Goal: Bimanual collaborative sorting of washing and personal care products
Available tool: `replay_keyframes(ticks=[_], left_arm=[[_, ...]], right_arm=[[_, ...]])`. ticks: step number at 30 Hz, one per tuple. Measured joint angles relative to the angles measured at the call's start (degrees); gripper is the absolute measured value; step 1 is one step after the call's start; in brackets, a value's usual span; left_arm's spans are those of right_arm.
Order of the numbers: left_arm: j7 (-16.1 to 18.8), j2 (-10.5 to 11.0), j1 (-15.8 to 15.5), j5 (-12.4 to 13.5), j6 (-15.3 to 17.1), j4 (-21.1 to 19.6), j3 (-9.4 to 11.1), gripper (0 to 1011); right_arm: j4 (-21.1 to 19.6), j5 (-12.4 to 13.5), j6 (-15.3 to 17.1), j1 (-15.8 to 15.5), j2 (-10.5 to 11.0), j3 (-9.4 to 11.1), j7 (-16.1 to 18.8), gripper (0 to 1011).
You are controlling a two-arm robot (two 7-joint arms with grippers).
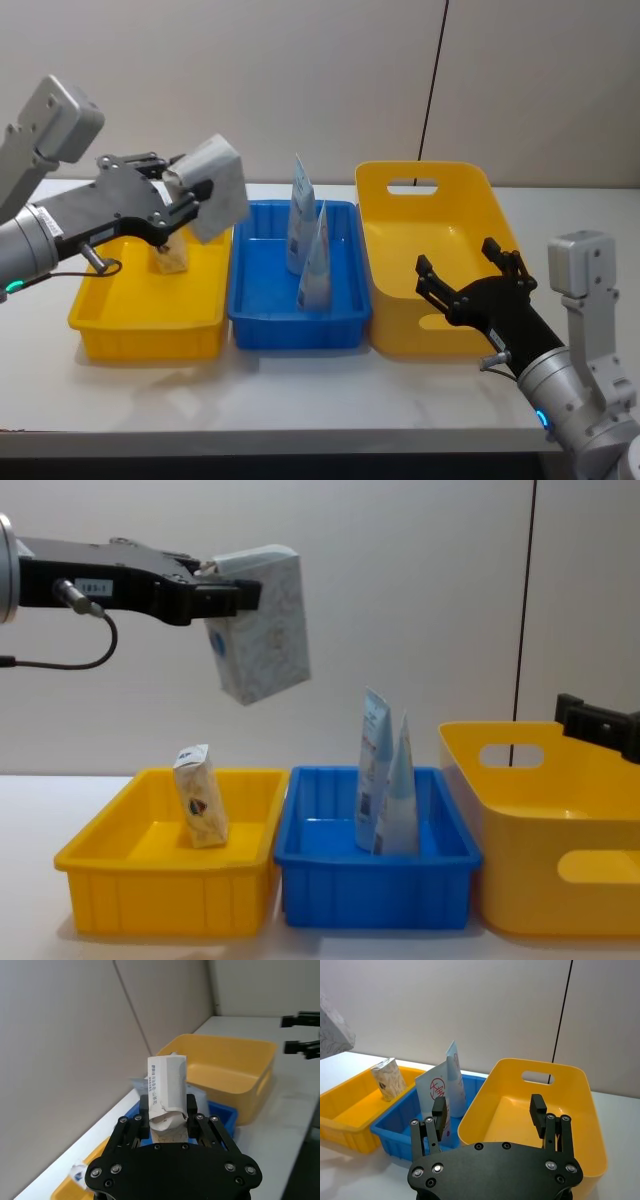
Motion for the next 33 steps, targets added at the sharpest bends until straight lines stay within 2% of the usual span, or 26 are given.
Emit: replay_keyframes(ticks=[10,15,25,33], left_arm=[[-7.57,0.60,-1.39,-3.78,-2.16,1.52,1.97,363],[-9.47,0.56,-1.64,-4.68,-3.22,2.12,2.79,364],[-11.79,-0.32,-1.89,-5.97,-5.82,3.51,4.39,364],[-12.38,-0.87,-1.90,-6.67,-7.33,4.63,5.06,364]], right_arm=[[0.00,0.00,0.00,0.00,0.00,0.00,0.00,1002],[0.00,0.00,0.00,0.00,0.00,0.00,0.00,1002],[0.00,0.00,0.00,0.00,0.00,0.00,0.00,1002],[0.00,0.00,0.00,0.00,0.00,0.00,0.00,1002]])
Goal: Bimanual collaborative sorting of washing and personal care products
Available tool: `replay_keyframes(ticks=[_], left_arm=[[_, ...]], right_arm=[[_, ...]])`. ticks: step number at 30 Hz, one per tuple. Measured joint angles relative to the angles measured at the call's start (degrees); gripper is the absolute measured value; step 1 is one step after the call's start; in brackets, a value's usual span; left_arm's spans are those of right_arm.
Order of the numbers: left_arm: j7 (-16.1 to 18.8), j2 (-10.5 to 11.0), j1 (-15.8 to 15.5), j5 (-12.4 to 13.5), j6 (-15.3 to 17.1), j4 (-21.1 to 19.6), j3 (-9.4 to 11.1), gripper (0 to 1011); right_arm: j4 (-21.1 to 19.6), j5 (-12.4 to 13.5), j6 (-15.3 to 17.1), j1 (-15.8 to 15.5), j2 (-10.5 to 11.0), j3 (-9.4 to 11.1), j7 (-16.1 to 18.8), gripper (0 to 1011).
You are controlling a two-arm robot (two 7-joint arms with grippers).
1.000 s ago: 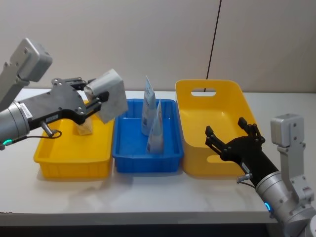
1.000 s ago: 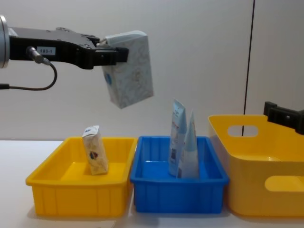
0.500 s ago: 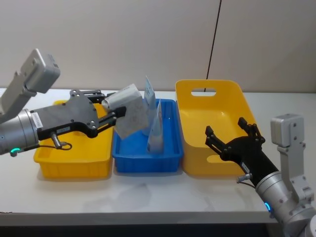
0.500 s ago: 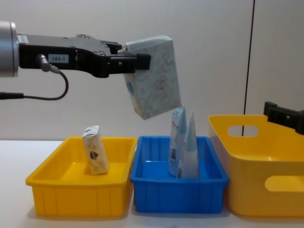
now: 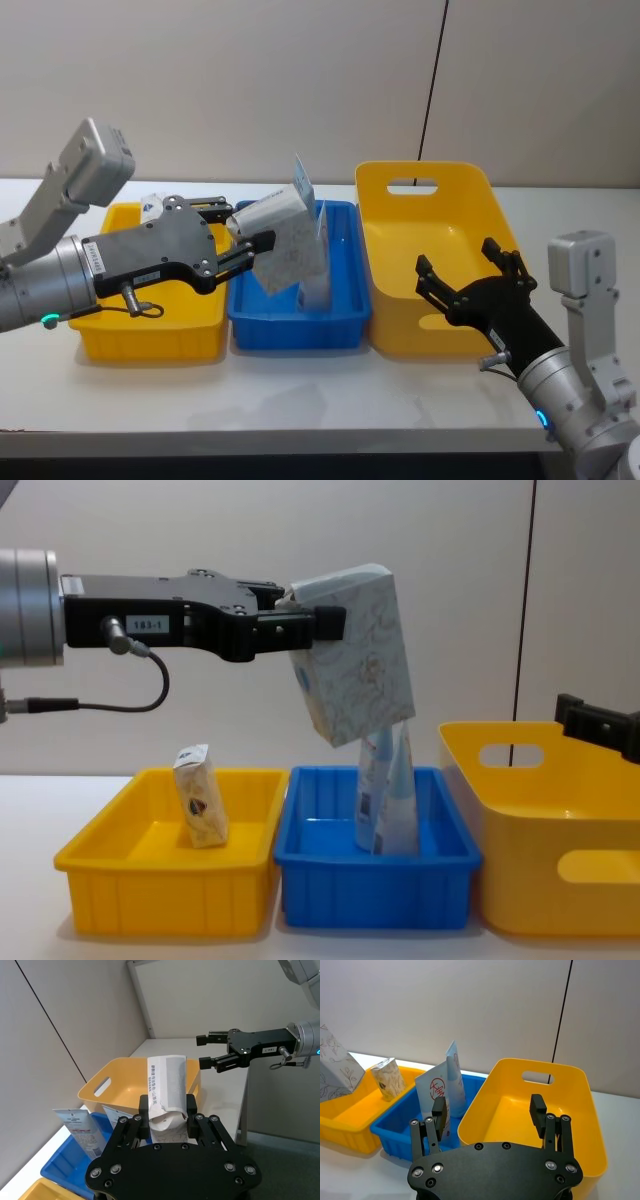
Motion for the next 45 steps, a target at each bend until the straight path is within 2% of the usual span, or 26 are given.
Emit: replay_keyframes(ticks=[14,33,45], left_arm=[[-0.70,0.88,0.26,-0.82,-1.34,0.87,0.52,363],[-1.06,4.78,1.58,-1.56,-1.11,-0.44,0.21,364],[-1.11,6.50,1.78,-2.17,-1.29,-0.55,-0.07,364]], right_arm=[[0.00,0.00,0.00,0.00,0.00,0.00,0.00,1002],[0.00,0.00,0.00,0.00,0.00,0.00,0.00,1002],[0.00,0.00,0.00,0.00,0.00,0.00,0.00,1002]])
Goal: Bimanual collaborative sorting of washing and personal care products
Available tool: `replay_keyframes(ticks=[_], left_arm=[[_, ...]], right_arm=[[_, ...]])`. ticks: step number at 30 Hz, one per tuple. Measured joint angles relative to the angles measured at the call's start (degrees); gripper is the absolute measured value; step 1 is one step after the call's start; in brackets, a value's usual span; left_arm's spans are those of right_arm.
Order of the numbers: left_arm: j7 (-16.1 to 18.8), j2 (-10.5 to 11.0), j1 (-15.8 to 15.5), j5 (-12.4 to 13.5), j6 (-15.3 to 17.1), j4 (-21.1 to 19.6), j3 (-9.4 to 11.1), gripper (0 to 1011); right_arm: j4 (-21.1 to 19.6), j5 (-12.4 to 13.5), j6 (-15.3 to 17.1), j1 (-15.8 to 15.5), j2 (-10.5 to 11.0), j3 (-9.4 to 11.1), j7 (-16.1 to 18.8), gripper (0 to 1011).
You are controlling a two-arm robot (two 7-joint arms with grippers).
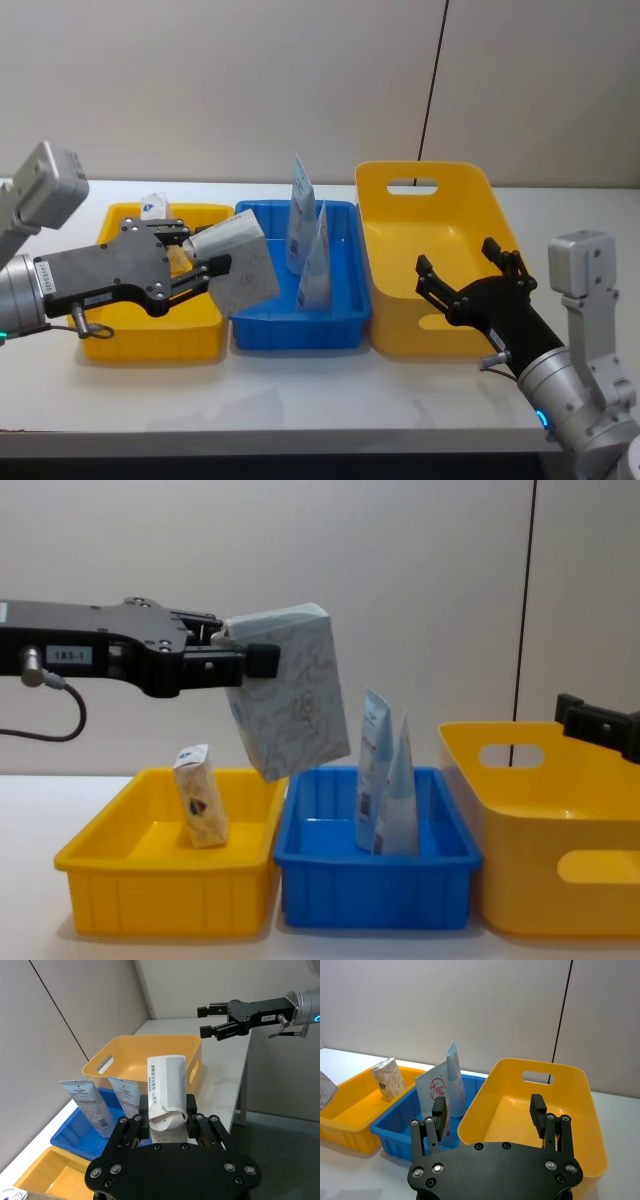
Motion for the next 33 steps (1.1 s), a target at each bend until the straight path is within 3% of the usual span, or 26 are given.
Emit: replay_keyframes(ticks=[33], left_arm=[[-6.05,1.66,-2.14,-3.05,-2.27,0.98,2.24,363]], right_arm=[[0.00,0.00,0.00,0.00,0.00,0.00,0.00,1002]])
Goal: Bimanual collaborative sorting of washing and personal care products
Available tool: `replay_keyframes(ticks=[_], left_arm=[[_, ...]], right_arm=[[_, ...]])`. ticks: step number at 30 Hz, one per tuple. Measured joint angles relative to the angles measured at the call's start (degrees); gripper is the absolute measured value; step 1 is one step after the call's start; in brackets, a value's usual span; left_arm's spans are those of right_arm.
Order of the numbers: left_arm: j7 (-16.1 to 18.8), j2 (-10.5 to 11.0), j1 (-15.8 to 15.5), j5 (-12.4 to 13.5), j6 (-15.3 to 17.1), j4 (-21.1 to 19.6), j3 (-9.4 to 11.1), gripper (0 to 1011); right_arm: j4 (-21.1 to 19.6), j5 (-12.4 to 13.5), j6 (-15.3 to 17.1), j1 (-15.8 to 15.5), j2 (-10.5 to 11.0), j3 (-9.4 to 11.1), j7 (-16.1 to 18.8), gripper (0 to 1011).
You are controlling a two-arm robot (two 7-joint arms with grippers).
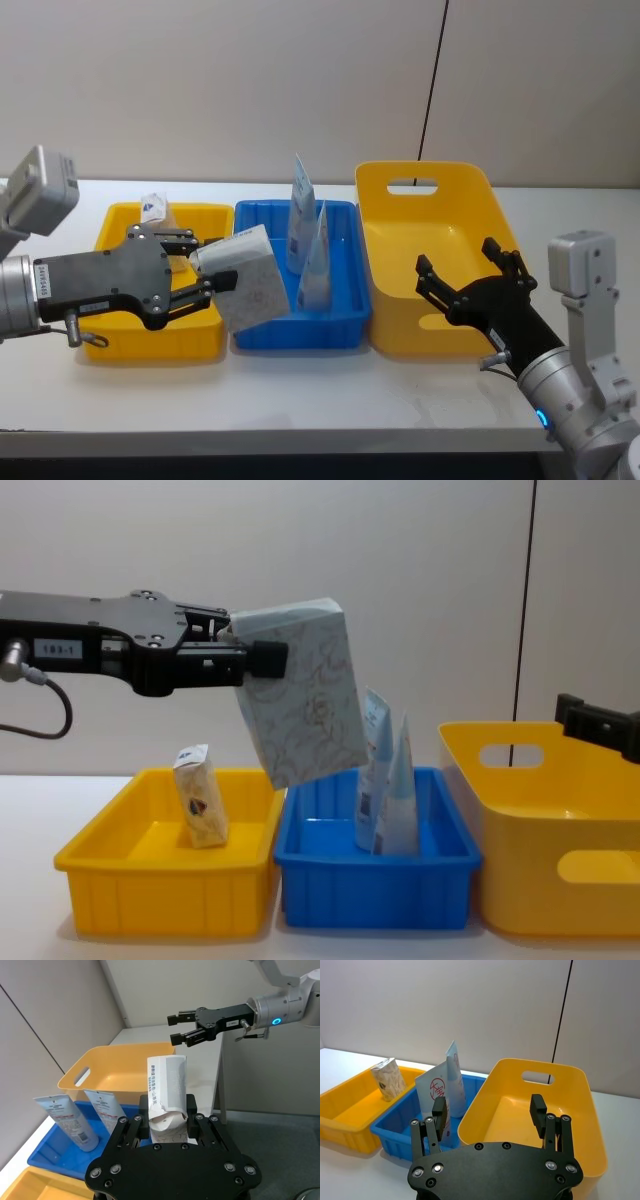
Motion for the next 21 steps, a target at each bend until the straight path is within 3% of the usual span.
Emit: replay_keyframes(ticks=[21], left_arm=[[-3.68,0.14,-1.56,-2.01,-1.88,1.72,1.58,363]], right_arm=[[0.00,0.00,0.00,0.00,0.00,0.00,0.00,1002]])
